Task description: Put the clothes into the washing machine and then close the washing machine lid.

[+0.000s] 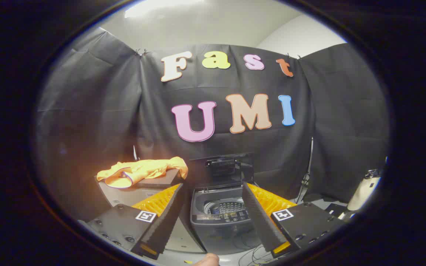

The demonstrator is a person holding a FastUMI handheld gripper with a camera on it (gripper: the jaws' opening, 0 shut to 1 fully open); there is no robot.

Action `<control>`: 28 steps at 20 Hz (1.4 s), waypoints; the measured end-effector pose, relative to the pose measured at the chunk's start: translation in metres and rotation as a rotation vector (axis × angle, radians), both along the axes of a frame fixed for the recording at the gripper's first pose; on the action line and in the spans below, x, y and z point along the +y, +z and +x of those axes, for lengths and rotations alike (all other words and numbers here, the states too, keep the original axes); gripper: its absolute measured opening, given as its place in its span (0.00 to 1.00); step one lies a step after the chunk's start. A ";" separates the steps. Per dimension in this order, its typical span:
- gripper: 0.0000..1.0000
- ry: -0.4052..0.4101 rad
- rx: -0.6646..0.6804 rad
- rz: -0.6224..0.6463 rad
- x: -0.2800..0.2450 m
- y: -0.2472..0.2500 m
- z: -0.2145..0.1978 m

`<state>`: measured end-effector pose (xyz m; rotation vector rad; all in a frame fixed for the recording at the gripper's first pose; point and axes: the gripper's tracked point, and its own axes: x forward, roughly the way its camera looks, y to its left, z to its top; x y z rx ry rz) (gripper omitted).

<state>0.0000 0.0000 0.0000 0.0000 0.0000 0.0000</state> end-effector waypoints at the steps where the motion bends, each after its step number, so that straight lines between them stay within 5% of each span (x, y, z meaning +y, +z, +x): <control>1: 0.98 -0.001 -0.003 -0.001 0.001 0.001 -0.001; 10: 0.98 0.017 0.000 -0.016 0.014 -0.001 0.000; 28: 0.98 0.153 0.009 -0.041 0.124 0.003 0.044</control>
